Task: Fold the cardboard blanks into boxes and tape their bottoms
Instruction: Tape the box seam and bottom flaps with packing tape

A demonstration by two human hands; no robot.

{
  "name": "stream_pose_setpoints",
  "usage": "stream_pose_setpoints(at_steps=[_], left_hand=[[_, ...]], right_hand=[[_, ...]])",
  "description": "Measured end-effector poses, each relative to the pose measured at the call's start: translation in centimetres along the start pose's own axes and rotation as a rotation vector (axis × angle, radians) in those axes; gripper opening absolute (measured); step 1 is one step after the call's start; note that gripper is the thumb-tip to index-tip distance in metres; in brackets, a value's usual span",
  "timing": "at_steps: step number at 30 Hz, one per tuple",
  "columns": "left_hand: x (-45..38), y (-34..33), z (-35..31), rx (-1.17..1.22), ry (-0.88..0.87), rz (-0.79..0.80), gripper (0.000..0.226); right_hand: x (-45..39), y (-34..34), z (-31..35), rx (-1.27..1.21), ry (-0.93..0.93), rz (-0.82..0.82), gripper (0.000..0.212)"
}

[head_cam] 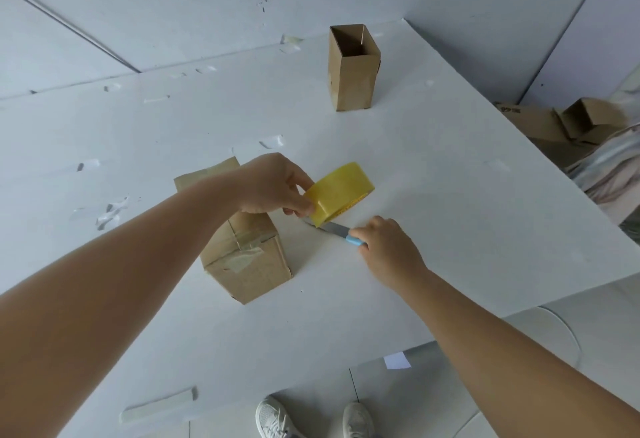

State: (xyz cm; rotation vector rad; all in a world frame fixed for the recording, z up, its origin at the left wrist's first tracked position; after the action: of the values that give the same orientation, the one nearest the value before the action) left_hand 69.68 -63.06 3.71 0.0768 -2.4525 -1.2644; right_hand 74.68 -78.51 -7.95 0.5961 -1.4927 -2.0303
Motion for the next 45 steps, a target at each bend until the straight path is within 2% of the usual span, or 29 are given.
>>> stream_pose_setpoints(at_steps=[3, 9, 13, 16, 18, 21, 23, 27, 39, 42, 45], left_hand=[[0.2, 0.3, -0.2, 0.020, -0.001, -0.019, 0.013], [0.1, 0.1, -0.1, 0.014, -0.021, -0.003, 0.017], [-0.1, 0.1, -0.2, 0.013, -0.066, 0.004, 0.017], [-0.1, 0.2, -0.1, 0.016, -0.095, -0.004, 0.015], [0.0, 0.1, -0.1, 0.009, -0.118, -0.003, 0.014], [0.0, 0.2, -0.1, 0.013, -0.135, -0.011, 0.013], [0.2, 0.2, -0.1, 0.029, -0.143, -0.013, 0.013], [0.5, 0.5, -0.3, 0.054, -0.160, -0.018, 0.013], [0.4, 0.5, -0.2, 0.106, -0.169, -0.038, 0.014], [0.4, 0.6, -0.1, 0.158, -0.173, -0.041, 0.013], [0.4, 0.9, 0.0, 0.263, -0.195, -0.045, 0.013]], right_hand=[[0.7, 0.6, 0.3, 0.025, 0.005, 0.014, 0.033], [4.0, 4.7, 1.3, -0.143, -0.034, 0.045, 0.012], [6.7, 6.8, 2.2, -0.292, -0.094, 0.102, 0.011], [8.0, 8.3, 3.3, -0.344, -0.084, 0.066, 0.007], [8.6, 9.3, 4.1, -0.365, -0.052, 0.010, 0.015], [9.2, 10.6, 5.0, -0.382, -0.051, -0.037, 0.043], [9.4, 11.4, 5.7, -0.322, -0.028, -0.082, 0.050], [9.5, 12.8, 7.4, -0.168, 0.032, -0.166, 0.049], [7.8, 13.1, 12.1, 0.241, 0.096, -0.133, 0.058], [7.1, 11.0, 12.6, 0.358, 0.090, -0.022, 0.054], [7.0, 6.9, 11.6, 0.281, 0.048, 0.132, 0.051]])
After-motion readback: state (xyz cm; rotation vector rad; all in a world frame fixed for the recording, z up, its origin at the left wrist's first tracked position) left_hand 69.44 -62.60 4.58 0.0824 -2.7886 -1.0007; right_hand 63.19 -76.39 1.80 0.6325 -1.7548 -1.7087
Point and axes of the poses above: each hand's wrist, its own x-axis away from the middle knuckle, its own y-axis out of the back of the hand, z = x × y, the point moved 8 cm from there along -x, towards the middle knuckle, and after that the axes turned 7 degrees about -z, right-handed, at the moved point
